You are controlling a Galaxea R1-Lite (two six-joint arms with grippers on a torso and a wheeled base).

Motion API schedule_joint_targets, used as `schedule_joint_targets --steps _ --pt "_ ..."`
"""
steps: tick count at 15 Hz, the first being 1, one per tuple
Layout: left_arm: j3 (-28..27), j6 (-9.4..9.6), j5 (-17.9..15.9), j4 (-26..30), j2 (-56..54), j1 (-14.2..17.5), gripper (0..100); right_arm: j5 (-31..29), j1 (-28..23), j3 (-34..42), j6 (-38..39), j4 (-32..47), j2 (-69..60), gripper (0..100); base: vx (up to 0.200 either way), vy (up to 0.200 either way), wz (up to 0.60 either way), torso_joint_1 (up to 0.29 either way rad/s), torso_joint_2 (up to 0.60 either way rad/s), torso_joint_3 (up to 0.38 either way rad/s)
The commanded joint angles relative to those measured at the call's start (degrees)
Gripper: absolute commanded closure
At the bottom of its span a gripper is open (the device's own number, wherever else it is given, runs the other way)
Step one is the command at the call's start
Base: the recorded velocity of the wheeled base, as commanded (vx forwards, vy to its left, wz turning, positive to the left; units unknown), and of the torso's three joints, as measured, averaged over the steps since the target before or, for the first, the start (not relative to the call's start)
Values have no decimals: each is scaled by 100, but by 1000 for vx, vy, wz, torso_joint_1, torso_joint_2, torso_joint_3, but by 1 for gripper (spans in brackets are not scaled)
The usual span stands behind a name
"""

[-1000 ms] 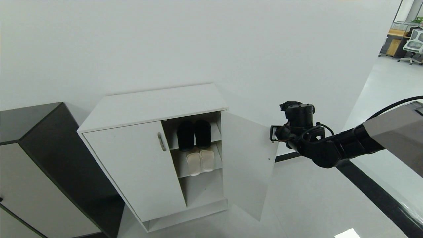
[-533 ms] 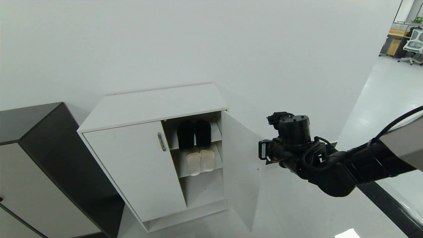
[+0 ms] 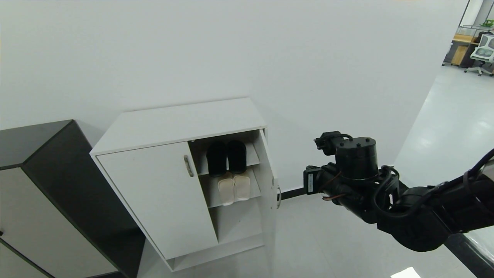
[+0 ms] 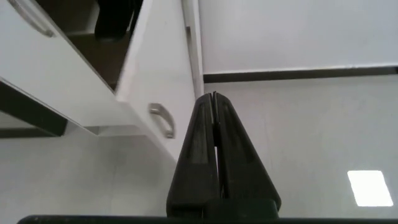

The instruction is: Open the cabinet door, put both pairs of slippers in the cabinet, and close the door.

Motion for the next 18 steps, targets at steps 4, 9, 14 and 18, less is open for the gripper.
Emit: schedule_joint_targets --steps 4,9,14,18 --pt "0 6 0 0 -1 -1 100 -6 209 149 -102 -50 -28 100 0 0 150 1 -1 2" --pt "0 -3 0 0 -1 -1 100 21 209 219 -67 -77 -19 100 0 0 600 4 3 0" --pt "0 6 0 0 -1 -1 100 328 200 535 -111 -622 25 100 0 0 120 0 0 0" --pt "0 6 0 0 -1 -1 100 513 148 931 -234 -1272 25 100 0 0 0 0 0 0"
